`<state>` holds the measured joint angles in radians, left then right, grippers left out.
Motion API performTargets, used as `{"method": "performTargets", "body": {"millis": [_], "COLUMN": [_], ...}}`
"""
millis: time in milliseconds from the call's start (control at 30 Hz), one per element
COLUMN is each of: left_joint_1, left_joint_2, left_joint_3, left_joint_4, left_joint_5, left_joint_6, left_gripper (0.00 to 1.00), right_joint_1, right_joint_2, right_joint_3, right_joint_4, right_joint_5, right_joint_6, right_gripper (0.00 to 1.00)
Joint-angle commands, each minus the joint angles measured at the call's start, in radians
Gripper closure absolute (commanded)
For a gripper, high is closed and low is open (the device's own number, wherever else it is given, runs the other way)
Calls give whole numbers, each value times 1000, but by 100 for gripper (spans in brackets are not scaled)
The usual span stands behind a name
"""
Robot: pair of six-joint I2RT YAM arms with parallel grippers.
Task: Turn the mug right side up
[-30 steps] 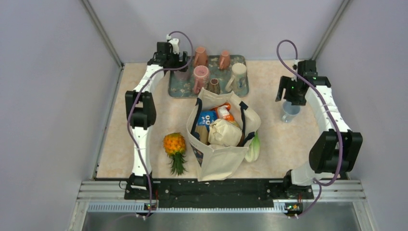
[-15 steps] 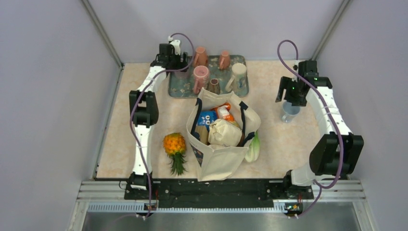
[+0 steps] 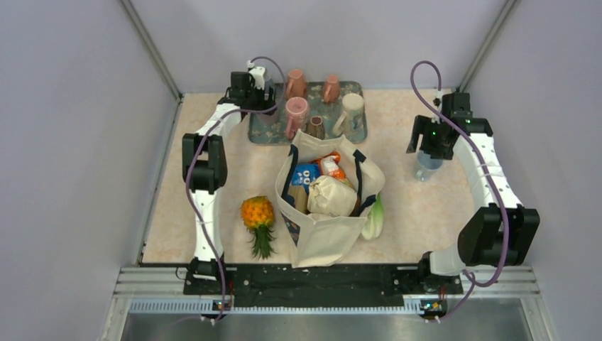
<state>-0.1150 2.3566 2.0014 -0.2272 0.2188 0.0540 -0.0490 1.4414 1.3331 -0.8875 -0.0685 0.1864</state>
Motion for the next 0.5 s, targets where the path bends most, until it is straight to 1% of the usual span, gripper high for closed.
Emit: {"method": "performTargets", "body": {"millis": [0,100,133,167,233,267,367,467], "left_joint_1": [20,20,21,21,21,22,29,48], "left_joint_2": [-155,-226,-244,-262,-290,-302,-341,-367], "left_joint_3": [-143,-250,-276,-297,-315,-315,-296,-256], "left_joint_4": [-36,-29,-24,-23,-48,-64,-114,-163], "left_joint_5": [59,119,134,149,176,181,187,237], "left_joint_6": [28,28,32,42,81,98,136,166], "left_gripper": [100,100,95,82,65,58,43,32], "right_joint_1": [-9,-9,-9,-9,-9,-9,-9,-9], "right_joint_2": [-54,-61,-62,-64,-65,-66,-71,-78], "right_joint_3": [-11,-22,-24,-25,-28,-28,-33,-45], "right_joint_4": [15,24,26,28,28,28,28,28], "right_joint_5": [-21,-34,-39,-44,-53,-57,-73,-76], "right_joint_6": [1,3,4,3,3,5,3,1], "right_gripper": [26,26,26,26,26,26,26,26]}}
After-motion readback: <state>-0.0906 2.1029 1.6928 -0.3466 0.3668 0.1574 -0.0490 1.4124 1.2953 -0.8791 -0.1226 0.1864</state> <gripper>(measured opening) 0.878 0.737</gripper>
